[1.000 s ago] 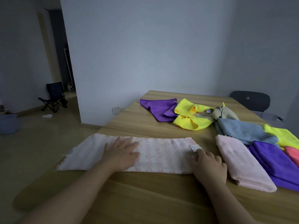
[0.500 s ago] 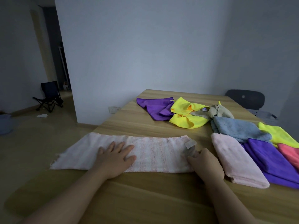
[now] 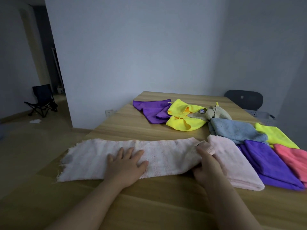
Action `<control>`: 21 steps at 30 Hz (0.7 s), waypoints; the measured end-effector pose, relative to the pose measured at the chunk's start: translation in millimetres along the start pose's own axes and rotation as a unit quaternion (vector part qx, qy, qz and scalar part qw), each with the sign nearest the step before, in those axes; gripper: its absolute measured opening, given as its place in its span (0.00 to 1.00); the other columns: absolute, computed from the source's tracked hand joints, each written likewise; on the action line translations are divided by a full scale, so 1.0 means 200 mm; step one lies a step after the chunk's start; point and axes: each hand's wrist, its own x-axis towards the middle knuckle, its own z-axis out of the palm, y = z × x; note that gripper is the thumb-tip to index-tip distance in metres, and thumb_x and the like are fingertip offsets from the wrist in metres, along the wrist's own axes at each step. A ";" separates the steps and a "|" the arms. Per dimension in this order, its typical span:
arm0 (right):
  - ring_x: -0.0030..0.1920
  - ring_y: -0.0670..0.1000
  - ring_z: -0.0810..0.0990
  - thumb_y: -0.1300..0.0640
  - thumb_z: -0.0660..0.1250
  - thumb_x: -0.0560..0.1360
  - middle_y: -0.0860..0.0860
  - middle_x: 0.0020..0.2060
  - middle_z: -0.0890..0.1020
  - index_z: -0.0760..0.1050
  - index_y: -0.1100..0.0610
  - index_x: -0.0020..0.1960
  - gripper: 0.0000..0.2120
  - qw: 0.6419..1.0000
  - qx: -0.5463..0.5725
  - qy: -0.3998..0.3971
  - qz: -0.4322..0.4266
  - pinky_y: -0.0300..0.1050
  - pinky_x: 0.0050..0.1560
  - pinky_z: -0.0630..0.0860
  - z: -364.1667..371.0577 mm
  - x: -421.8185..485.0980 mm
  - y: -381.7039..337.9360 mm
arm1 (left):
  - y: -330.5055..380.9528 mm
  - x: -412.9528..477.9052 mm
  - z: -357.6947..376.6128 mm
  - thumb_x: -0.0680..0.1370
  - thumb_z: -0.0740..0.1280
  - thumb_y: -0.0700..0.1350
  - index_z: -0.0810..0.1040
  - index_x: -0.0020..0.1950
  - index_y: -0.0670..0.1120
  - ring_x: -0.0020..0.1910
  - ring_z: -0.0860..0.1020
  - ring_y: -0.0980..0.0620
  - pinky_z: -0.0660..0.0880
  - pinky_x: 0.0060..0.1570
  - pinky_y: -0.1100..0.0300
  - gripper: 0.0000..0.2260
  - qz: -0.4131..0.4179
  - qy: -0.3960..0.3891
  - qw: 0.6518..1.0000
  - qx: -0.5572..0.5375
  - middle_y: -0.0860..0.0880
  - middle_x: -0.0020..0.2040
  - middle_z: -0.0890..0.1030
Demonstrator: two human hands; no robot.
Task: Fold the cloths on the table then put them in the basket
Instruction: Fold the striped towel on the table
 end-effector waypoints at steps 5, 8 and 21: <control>0.63 0.62 0.74 0.56 0.58 0.80 0.62 0.64 0.73 0.66 0.64 0.68 0.20 0.995 -0.053 0.011 -0.087 0.55 0.60 0.73 0.04 0.01 -0.03 | 0.04 -0.01 0.00 0.76 0.42 0.66 0.45 0.74 0.65 0.76 0.42 0.48 0.41 0.70 0.39 0.26 0.006 0.002 1.000 0.002 0.55 0.78 0.45; 0.52 0.54 0.79 0.52 0.60 0.78 0.55 0.50 0.79 0.71 0.59 0.63 0.17 0.995 0.005 0.019 -0.099 0.52 0.52 0.76 0.06 -0.02 -0.10 | 0.16 -0.02 0.01 0.76 0.42 0.67 0.46 0.74 0.65 0.76 0.42 0.47 0.42 0.69 0.39 0.26 0.039 0.000 0.999 -0.008 0.54 0.78 0.46; 0.51 0.48 0.78 0.48 0.67 0.72 0.48 0.50 0.81 0.75 0.50 0.49 0.08 0.980 0.174 0.062 -0.081 0.44 0.45 0.75 -0.13 -0.01 -0.27 | 0.23 0.05 -0.17 0.81 0.53 0.52 0.58 0.73 0.60 0.76 0.51 0.54 0.52 0.72 0.45 0.20 0.143 0.121 0.977 -0.102 0.55 0.76 0.56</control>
